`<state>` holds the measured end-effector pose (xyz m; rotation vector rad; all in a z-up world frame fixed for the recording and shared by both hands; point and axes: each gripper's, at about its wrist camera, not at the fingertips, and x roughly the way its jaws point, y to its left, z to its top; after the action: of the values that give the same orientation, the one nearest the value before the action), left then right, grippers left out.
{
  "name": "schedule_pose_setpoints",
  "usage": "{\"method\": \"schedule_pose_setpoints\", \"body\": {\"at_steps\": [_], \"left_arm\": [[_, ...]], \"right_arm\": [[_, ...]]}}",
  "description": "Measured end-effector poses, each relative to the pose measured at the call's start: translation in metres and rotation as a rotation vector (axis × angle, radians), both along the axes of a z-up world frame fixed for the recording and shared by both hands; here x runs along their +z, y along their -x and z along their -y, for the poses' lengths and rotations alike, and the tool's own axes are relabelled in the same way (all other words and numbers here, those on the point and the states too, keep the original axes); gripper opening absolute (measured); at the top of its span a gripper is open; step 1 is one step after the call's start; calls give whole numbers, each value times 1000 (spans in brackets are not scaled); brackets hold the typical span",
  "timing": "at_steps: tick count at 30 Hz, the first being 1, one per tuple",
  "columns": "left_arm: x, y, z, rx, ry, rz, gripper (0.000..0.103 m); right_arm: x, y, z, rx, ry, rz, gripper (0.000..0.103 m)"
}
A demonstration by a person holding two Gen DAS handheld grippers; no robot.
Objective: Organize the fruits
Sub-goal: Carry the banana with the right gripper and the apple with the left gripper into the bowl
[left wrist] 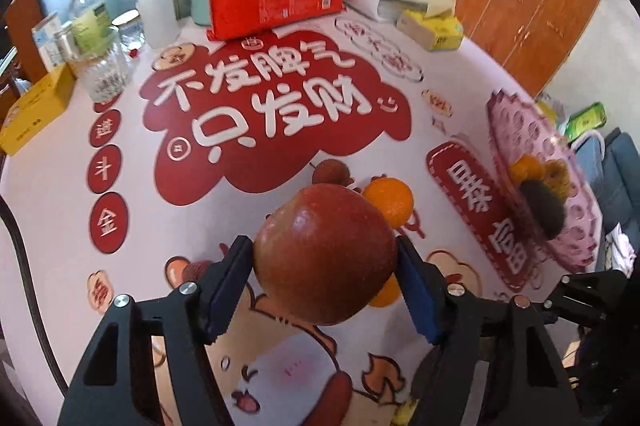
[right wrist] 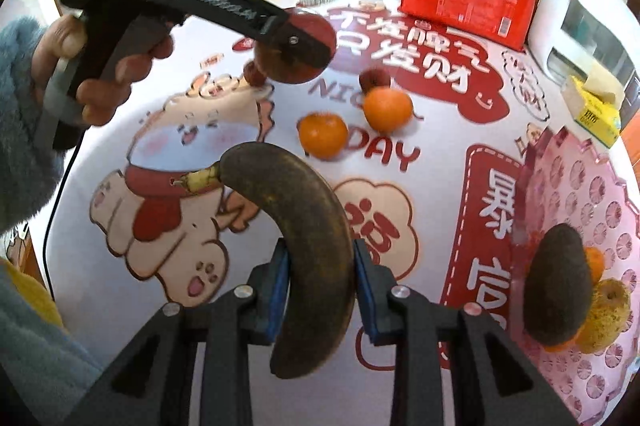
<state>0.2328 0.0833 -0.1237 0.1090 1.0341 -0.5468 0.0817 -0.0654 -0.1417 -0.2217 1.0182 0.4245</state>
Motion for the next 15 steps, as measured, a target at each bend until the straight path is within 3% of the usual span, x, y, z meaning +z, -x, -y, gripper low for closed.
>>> {"method": "schedule_pose_setpoints", "body": {"at_steps": [8, 15], "left_arm": [[57, 38, 4, -2, 30, 96, 69], [100, 71, 46, -65, 54, 173, 69]], "right_arm": [[34, 17, 18, -85, -43, 77, 30], [53, 36, 72, -262, -88, 103, 30]]}}
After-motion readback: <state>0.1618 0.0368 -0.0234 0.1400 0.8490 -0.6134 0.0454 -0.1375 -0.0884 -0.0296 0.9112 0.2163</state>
